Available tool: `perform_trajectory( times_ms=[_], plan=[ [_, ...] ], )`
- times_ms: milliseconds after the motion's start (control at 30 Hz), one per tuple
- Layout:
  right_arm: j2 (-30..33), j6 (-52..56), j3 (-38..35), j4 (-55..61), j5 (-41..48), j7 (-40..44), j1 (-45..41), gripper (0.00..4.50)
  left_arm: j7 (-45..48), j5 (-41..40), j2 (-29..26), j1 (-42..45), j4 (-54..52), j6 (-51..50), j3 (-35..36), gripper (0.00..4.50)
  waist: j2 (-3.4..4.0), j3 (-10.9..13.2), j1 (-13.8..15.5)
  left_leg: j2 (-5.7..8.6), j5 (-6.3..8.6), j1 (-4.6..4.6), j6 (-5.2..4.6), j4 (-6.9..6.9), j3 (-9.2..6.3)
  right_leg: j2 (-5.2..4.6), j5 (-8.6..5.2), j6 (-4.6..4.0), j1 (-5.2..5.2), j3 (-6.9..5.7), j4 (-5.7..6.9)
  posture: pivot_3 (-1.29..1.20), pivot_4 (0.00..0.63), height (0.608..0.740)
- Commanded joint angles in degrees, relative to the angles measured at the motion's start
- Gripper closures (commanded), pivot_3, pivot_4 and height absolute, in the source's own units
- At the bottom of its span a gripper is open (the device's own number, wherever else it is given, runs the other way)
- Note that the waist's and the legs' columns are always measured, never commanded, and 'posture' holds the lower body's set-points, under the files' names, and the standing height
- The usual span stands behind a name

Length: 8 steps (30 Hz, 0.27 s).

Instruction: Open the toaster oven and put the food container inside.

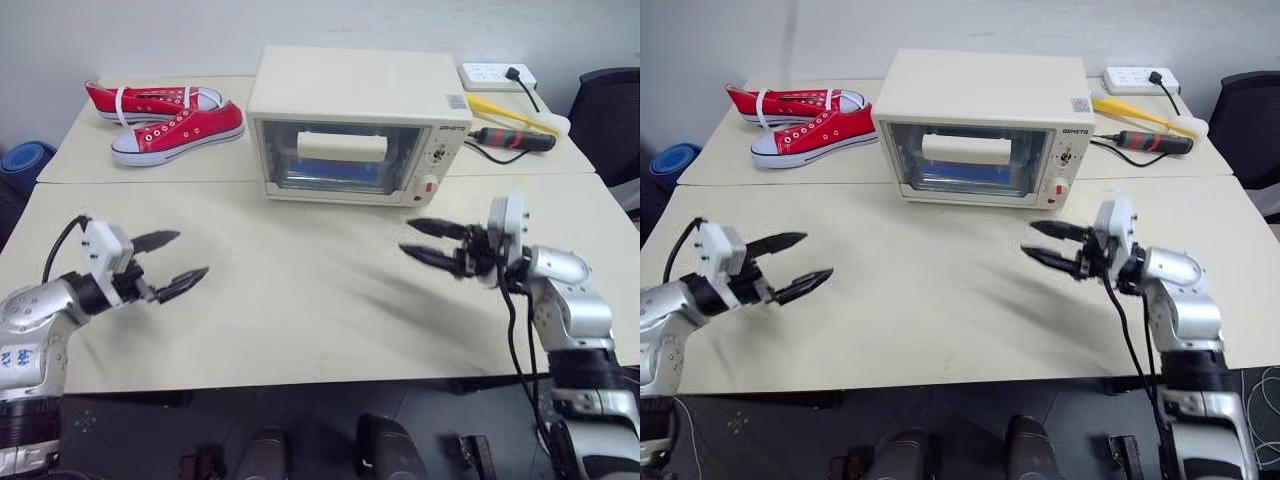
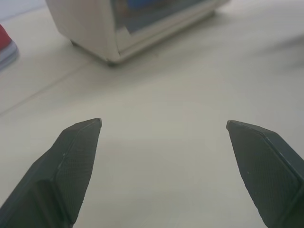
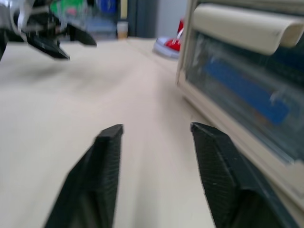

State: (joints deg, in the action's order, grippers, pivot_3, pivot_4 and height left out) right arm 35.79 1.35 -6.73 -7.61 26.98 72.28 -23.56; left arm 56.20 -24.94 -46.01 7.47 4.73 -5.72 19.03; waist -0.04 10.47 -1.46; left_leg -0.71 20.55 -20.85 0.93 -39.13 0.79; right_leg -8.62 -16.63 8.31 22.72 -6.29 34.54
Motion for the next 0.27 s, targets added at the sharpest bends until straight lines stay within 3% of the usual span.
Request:
perform_trajectory(
  times_ms=[33, 100, 133, 267],
  plan=[
    [2.75, -13.18, -2.50, 2.07, -2.30, 5.49, 6.70, 0.94, 1.31, 2.15, -0.72, -6.79, -1.31, 5.89, 3.60, 0.00, 0.00, 0.00, 0.04, -0.01, 0.02, 0.01, 0.00, 0.01, 0.00, 0.00, 0.00, 0.00, 0.00, 0.00, -0.01, 0.00, 0.150, 0.740],
    [4.03, -14.40, -2.59, 2.31, -1.89, 7.19, 10.54, 0.20, 1.89, 2.48, -0.42, -11.19, -2.89, 7.54, 4.53, 0.00, -0.01, 0.00, 0.04, -0.02, 0.07, 0.05, -0.03, 0.02, 0.04, 0.00, 0.00, 0.00, -0.01, 0.03, -0.02, 0.00, 0.150, 0.740],
    [4.58, -14.61, -2.74, 2.19, -1.45, 7.84, 12.13, 0.07, 1.91, 2.51, -0.23, -13.14, -4.02, 8.20, 5.01, 0.00, -0.01, 0.00, 0.07, -0.05, 0.09, 0.06, -0.04, 0.01, 0.06, 0.00, 0.00, 0.00, -0.02, 0.03, -0.02, 0.00, 0.150, 0.740],
    [5.21, -16.34, -3.23, 0.76, -0.95, 8.18, 13.58, 0.07, 1.68, 0.98, -0.23, -18.10, -7.66, 7.05, 6.92, 0.00, -0.01, 0.01, 0.21, -0.07, 0.10, 0.36, -0.05, -0.04, 0.12, 0.00, 0.00, 0.00, -0.28, 0.12, 0.02, 0.00, 0.150, 0.740]
  ],
)
